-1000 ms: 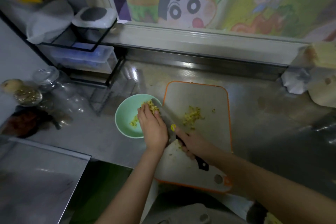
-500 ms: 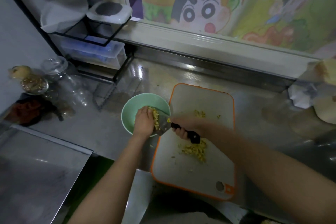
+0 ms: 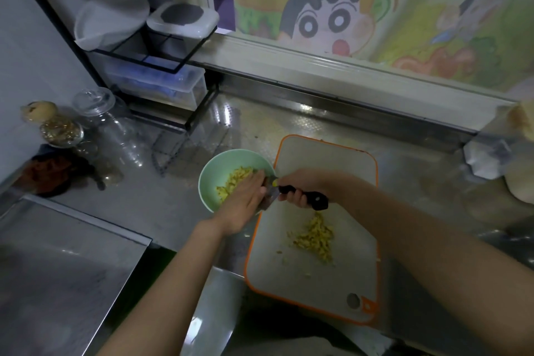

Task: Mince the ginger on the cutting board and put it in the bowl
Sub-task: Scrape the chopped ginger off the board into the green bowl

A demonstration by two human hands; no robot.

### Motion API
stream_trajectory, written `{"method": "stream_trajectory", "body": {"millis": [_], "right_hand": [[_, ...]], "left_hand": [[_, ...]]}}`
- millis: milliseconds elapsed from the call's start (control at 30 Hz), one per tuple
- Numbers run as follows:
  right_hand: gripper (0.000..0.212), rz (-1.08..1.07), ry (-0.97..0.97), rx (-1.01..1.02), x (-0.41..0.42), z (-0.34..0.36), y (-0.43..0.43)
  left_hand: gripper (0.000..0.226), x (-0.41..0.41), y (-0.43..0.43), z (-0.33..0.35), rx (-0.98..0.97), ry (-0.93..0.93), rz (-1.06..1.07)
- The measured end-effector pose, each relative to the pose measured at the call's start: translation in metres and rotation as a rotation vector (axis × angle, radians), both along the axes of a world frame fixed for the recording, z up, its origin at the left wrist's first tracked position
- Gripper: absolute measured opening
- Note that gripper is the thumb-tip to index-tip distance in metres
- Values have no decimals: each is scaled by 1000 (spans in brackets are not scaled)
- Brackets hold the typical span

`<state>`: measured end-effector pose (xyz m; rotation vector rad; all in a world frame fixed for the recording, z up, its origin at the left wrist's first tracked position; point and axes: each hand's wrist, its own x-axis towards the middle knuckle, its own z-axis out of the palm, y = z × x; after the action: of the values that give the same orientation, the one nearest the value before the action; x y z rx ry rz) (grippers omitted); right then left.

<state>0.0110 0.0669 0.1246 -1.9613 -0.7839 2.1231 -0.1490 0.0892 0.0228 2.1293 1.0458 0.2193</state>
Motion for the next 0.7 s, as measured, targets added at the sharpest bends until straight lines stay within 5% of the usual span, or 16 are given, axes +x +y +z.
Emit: {"method": "stream_trajectory", "body": {"millis": [267, 400, 500, 567, 700], "right_hand": [[42, 49, -50, 66, 10, 15, -13], [42, 30, -53, 86, 17, 20, -19], [41, 79, -87, 103, 22, 25, -25], [41, 119, -131, 134, 24, 27, -28], [41, 165, -198, 170, 28, 30, -36]], "left_hand": [[44, -8, 25, -16, 49, 336, 300], [39, -4, 17, -4, 137, 18, 413], [41, 0, 5, 10, 195, -179, 203], [44, 1, 3, 9, 190, -135, 73], [48, -4, 12, -4, 12, 106, 240]]}}
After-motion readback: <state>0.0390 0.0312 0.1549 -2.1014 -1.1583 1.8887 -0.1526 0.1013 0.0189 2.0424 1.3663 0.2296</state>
